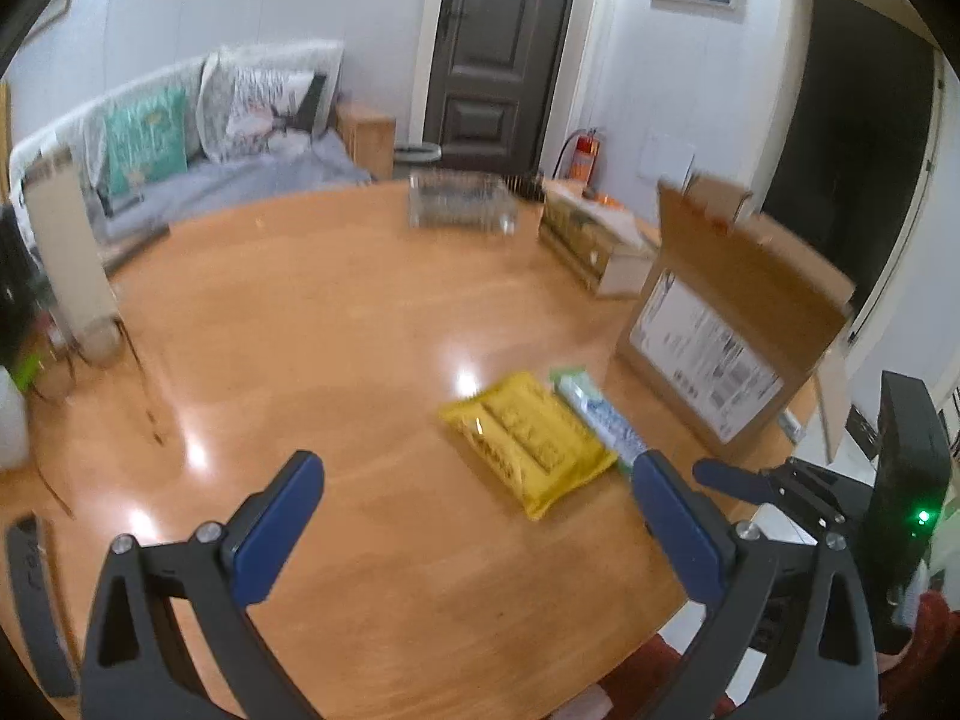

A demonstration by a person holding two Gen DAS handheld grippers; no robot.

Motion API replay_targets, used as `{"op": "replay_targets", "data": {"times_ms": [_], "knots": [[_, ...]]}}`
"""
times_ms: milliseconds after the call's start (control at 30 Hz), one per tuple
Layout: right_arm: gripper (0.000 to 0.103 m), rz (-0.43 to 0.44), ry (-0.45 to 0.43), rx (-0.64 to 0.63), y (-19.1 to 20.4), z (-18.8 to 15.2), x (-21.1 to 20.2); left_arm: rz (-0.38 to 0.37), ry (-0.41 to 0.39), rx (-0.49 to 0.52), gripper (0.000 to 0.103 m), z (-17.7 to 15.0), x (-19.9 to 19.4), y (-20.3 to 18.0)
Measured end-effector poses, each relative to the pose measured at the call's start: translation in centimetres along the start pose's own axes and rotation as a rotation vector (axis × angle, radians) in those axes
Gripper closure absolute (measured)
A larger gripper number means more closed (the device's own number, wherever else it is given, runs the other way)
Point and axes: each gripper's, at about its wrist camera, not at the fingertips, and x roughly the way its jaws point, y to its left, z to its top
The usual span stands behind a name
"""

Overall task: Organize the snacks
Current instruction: 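Return both tools to the table and grasp the green packet with the right gripper, then grasp the yellow biscuit pack with the left gripper while the right holds the green packet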

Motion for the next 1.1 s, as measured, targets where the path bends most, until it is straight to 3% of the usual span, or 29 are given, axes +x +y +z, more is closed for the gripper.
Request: {"op": "replay_targets", "data": {"times_ms": [233,300,433,600,667,700,767,1100], "knots": [[0.060,-0.070,0.004,0.025,-1.7,-0.7,3.8,-0.048,0.098,-0.029,0.001,-0.7,5.9,-1.8],[0.071,-0.077,0.007,0.010,-1.9,-0.7,4.4,-0.047,0.109,-0.029,0.001,-0.4,7.0,-2.3],[0.079,-0.093,-0.009,0.001,-1.9,-0.4,5.2,-0.039,0.136,-0.028,0.001,0.1,9.1,-3.1],[0.080,-0.115,-0.031,0.019,-2.3,-0.4,5.2,-0.014,0.159,-0.046,0.002,1.2,11.7,-3.6],[0.080,-0.113,-0.036,0.018,-2.2,-0.5,5.1,-0.004,0.164,-0.054,0.008,1.4,12.6,-3.8],[0.080,-0.111,-0.038,0.019,-2.3,-0.5,5.0,0.001,0.170,-0.055,0.016,1.4,12.9,-3.7],[0.080,-0.106,-0.041,0.028,-2.4,-0.5,5.1,0.025,0.161,-0.030,0.022,1.3,13.2,-4.0],[0.080,-0.103,-0.040,0.044,-3.2,-0.6,4.9,-0.056,0.156,0.027,0.029,-0.8,10.5,-2.0]]}}
